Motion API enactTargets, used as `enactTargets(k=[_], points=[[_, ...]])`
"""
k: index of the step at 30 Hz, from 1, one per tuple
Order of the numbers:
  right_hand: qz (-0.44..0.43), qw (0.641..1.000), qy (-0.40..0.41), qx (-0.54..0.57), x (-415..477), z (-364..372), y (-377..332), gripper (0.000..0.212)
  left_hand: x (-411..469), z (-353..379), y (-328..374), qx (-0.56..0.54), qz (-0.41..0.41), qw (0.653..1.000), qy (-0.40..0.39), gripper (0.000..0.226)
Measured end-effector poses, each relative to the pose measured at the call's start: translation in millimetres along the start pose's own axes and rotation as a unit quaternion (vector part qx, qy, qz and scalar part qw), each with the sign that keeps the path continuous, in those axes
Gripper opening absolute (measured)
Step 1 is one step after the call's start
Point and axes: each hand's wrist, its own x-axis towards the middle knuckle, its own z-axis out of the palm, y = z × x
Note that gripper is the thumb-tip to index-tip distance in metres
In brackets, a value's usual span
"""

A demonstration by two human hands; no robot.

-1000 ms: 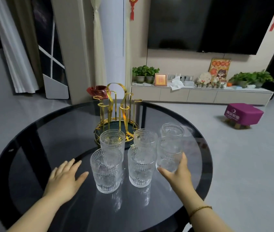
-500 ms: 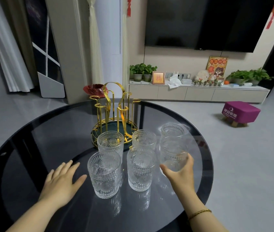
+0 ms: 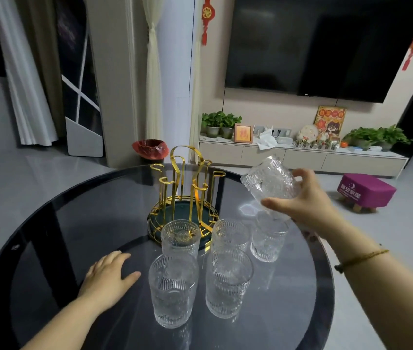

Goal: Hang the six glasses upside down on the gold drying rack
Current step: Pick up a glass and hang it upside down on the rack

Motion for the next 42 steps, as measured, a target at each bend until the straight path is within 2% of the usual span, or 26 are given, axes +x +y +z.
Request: enactTargets(k=[4, 9, 13, 17, 23, 42], points=[[-0.018, 0.996, -0.057, -0.063, 33, -4, -12, 0.08, 14, -5, -1, -0.039, 0.002, 0.999, 0.008, 0.056], [-0.003, 0.988, -0.103, -0.118, 68, 6, -25, 0.074, 25, 2, -11, 0.026, 0.017, 0.999, 0.008, 0.057], [0.004, 0.982, -0.131, -0.139, 93, 16, -35, 0.068, 28, 7, -13, 0.025, 0.018, 0.999, 0.023, 0.057], [-0.017, 0.973, -0.141, -0.181, 113, 29, -42, 0.07, 31, 8, -16, 0.024, 0.02, 0.999, 0.034, 0.056], [-0.012, 0.975, -0.141, -0.171, 135, 50, -43, 0.085, 34, 7, -15, 0.004, 0.012, 0.999, 0.045, 0.055], [-0.056, 0.957, -0.174, -0.226, 144, 117, -21, 0.074, 36, 5, -15, 0.012, 0.018, 0.998, 0.06, 0.054]])
